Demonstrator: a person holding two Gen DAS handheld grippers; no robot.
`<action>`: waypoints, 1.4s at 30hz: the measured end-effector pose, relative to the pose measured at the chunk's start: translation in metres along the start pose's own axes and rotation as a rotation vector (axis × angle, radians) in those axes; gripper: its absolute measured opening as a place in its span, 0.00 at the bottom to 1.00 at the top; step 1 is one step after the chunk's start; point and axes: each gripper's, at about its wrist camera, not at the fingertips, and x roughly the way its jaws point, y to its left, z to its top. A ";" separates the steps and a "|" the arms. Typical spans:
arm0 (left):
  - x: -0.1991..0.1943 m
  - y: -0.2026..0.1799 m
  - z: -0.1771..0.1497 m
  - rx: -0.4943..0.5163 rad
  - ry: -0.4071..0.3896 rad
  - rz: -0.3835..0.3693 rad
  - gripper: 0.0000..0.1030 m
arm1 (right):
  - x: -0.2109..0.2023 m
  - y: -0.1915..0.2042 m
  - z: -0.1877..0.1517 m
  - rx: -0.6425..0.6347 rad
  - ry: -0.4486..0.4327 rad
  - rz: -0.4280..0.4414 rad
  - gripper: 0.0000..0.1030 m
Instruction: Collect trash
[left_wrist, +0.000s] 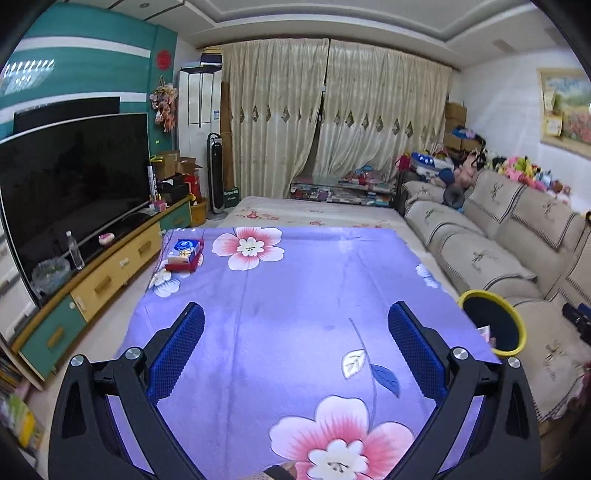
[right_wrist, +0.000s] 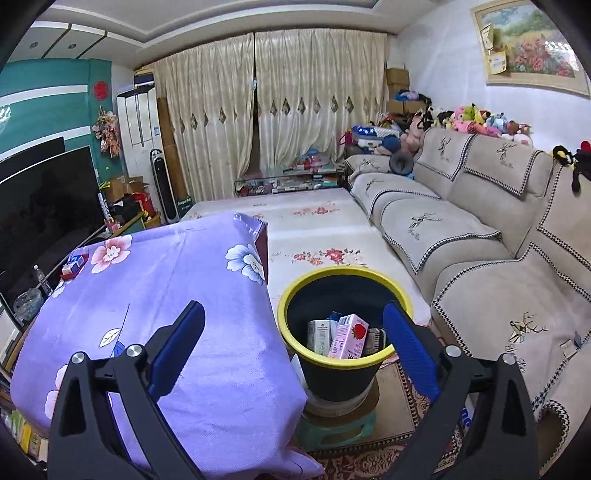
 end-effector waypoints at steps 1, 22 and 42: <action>-0.005 -0.001 -0.002 -0.003 -0.006 -0.003 0.95 | -0.004 0.001 -0.001 0.001 -0.008 0.001 0.90; -0.064 -0.017 -0.013 0.029 -0.079 0.002 0.95 | -0.024 0.014 -0.015 -0.006 -0.030 0.021 0.92; -0.045 -0.015 -0.012 0.031 -0.049 0.002 0.95 | -0.012 0.015 -0.015 -0.006 -0.007 0.027 0.92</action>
